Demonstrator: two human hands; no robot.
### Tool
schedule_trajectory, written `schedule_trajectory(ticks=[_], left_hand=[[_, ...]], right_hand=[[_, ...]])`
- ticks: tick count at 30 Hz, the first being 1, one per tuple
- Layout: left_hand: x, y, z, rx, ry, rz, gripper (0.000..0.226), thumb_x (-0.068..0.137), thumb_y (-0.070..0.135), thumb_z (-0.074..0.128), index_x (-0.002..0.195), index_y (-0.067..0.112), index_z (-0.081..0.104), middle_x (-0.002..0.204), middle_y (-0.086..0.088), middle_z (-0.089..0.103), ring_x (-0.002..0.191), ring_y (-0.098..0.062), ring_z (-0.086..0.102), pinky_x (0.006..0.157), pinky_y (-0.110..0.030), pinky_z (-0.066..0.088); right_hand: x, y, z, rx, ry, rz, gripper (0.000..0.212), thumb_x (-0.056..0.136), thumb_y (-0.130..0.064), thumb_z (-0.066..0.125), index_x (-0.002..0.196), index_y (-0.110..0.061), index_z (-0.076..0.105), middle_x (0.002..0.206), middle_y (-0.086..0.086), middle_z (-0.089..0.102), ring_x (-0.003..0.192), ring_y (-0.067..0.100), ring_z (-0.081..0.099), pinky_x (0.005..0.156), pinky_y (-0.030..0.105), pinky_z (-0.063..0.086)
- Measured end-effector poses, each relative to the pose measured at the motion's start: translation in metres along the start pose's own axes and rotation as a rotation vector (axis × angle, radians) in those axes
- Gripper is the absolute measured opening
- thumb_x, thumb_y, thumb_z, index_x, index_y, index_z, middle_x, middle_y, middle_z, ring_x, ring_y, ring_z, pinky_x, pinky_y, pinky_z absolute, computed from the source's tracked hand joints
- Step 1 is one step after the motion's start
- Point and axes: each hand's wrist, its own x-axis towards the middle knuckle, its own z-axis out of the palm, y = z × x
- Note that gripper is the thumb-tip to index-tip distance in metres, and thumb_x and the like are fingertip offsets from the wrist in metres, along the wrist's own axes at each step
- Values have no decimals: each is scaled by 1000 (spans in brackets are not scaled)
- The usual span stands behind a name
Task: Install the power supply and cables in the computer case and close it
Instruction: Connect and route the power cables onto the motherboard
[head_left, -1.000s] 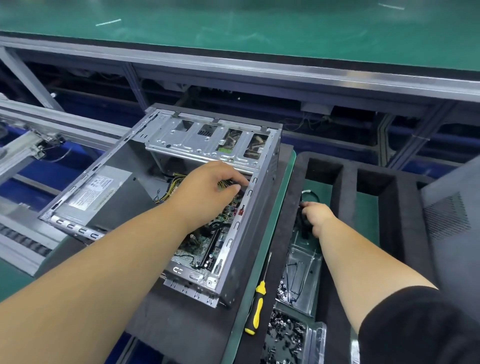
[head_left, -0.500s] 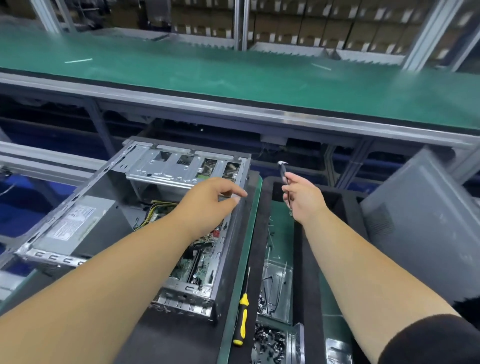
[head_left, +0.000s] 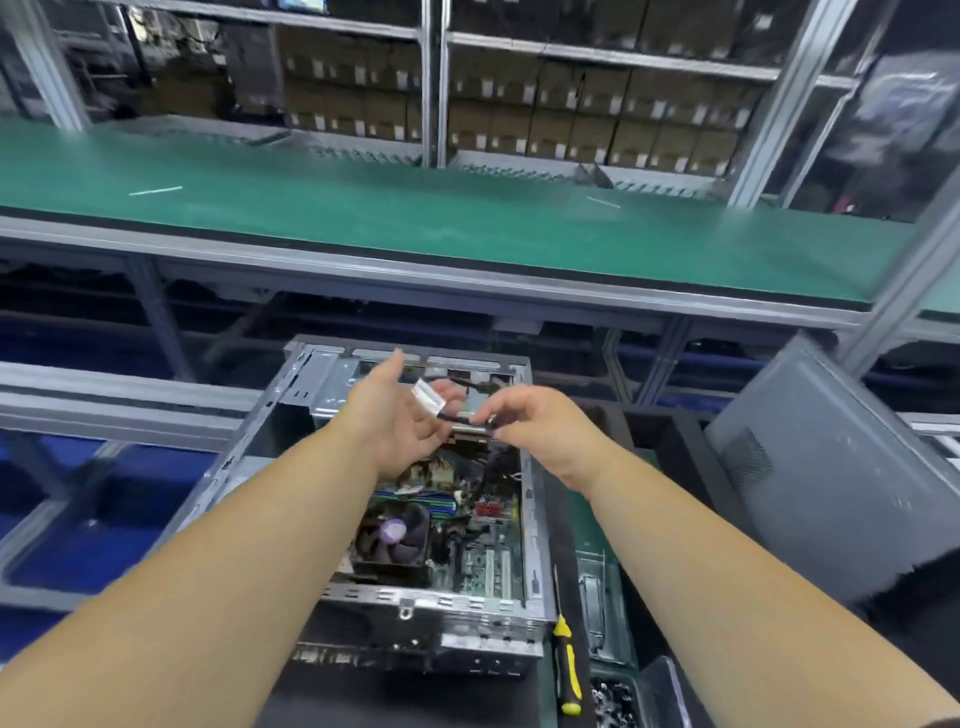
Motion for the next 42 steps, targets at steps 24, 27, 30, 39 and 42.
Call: schedule_trajectory(ticks=[24, 27, 30, 39, 42], left_hand=[[-2, 7, -85, 197, -240, 371, 31, 104, 7, 33, 82, 12, 54, 76, 3, 55, 76, -13, 50, 83, -27, 41], [0, 2, -86, 324, -219, 391, 32, 103, 2, 31, 87, 10, 58, 78, 0, 52, 76, -14, 49, 81, -28, 41], [0, 0, -83, 335, -242, 393, 28, 102, 10, 38, 91, 10, 64, 75, 2, 52, 74, -13, 46, 78, -30, 38], [-7, 9, -80, 373, -416, 432, 17, 79, 33, 62, 87, 18, 61, 73, 8, 46, 78, -9, 44, 87, -33, 28], [-9, 11, -77, 360, -455, 442, 15, 79, 29, 59, 86, 16, 60, 71, 8, 47, 73, -6, 48, 81, -30, 29]], right_hand=[[16, -37, 102, 856, 495, 239, 46, 105, -45, 31, 118, -14, 63, 102, 4, 74, 52, 7, 38, 55, 22, 29], [16, -39, 99, 741, 498, 135, 42, 106, -39, 35, 103, -18, 71, 74, -4, 64, 54, 7, 33, 56, 23, 27], [14, -38, 99, 624, 482, 71, 44, 107, -36, 34, 89, -20, 72, 68, -8, 54, 55, 7, 32, 57, 24, 27], [5, -39, 99, 512, 407, -33, 59, 97, -55, 25, 72, -27, 70, 72, -8, 50, 67, 10, 37, 71, 31, 29], [5, -35, 99, 449, 388, -82, 46, 94, -46, 35, 75, -24, 70, 81, -3, 55, 72, 12, 38, 73, 32, 30]])
